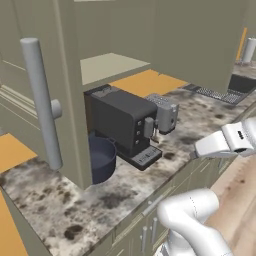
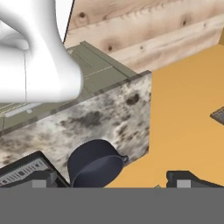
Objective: Pick the kettle from the cabinet and place it on a stove burner. Then pick the pot from the counter and place it on another stove burner. Finally, turn both burners on.
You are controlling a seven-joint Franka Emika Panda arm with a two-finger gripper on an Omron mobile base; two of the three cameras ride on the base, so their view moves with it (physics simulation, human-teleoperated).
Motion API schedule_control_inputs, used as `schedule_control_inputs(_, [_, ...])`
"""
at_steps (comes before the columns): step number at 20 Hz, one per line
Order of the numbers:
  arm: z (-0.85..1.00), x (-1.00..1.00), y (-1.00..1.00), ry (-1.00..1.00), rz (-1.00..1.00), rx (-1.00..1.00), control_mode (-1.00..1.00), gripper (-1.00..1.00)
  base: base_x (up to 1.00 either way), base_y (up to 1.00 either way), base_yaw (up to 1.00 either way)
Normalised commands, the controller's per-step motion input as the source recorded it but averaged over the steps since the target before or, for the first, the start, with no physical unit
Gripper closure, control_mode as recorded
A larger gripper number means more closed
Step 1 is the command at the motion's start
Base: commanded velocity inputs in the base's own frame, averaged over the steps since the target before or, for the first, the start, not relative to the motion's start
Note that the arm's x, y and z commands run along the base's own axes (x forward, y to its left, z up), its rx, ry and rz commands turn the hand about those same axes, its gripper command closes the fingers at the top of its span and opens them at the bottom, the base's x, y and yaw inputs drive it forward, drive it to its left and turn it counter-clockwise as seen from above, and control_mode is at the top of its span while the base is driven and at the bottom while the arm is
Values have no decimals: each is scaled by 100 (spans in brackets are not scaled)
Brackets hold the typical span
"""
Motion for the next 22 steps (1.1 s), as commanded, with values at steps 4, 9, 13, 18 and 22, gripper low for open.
schedule_control_inputs(4, [0,0,0,0,0,0,100,-100,1,11,0])
schedule_control_inputs(9, [-1,0,6,0,0,-2,-100,-100,0,5,0])
schedule_control_inputs(13, [-5,16,59,4,-2,-11,-100,-100,0,0,0])
schedule_control_inputs(18, [-6,24,63,5,-6,-11,-100,-100,0,0,0])
schedule_control_inputs(22, [-1,28,42,8,-12,-5,-100,-100,0,0,0])
